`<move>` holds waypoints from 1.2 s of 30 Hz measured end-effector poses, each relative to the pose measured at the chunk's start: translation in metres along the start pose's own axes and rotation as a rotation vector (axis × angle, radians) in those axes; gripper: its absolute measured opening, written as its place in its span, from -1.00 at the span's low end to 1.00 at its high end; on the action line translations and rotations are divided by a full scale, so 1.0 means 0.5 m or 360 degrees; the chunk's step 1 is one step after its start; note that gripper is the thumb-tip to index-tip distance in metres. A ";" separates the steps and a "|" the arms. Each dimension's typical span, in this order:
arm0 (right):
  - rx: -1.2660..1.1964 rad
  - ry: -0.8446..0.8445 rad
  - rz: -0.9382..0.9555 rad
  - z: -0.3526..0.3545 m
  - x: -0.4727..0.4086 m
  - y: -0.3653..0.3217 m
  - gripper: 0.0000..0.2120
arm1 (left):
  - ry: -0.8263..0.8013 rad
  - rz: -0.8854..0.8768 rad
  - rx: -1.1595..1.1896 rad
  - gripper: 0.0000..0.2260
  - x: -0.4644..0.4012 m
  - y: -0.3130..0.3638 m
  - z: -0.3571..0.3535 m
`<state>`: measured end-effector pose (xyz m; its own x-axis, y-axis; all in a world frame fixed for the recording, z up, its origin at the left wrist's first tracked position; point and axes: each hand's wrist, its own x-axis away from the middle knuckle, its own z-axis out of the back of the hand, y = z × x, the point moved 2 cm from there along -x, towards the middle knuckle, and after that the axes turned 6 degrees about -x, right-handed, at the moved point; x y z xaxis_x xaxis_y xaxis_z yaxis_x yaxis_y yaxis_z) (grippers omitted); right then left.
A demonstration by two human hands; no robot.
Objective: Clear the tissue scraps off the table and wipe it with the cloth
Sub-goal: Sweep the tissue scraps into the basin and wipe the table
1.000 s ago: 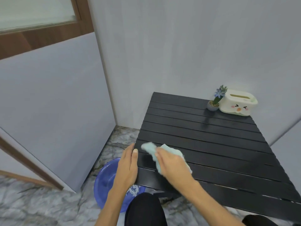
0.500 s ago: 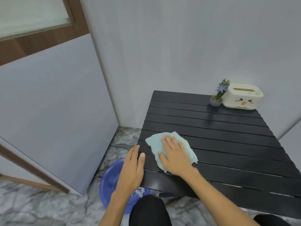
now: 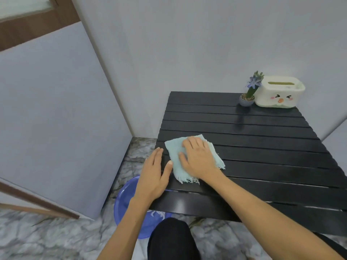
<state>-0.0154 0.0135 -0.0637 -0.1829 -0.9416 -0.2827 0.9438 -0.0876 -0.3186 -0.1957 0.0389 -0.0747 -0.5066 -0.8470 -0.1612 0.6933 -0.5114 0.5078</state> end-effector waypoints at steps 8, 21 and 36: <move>0.0040 -0.0252 -0.0161 -0.029 -0.004 0.023 -0.43 | -0.0033 -0.0026 -0.0154 -0.36 -0.033 0.001 -0.018; 0.0183 -0.0125 -0.0323 0.046 0.084 0.141 -0.44 | -0.0032 -0.0097 -0.0386 -0.41 -0.029 0.004 -0.025; 0.0090 -0.0405 -0.0088 0.036 0.114 0.078 -0.19 | -0.0088 -0.0098 -0.0335 -0.35 -0.029 0.003 -0.017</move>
<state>0.0156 -0.0495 -0.0761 -0.1664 -0.9857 -0.0273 0.9496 -0.1527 -0.2739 -0.1830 0.0495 -0.0788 -0.5745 -0.8070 -0.1367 0.7490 -0.5857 0.3098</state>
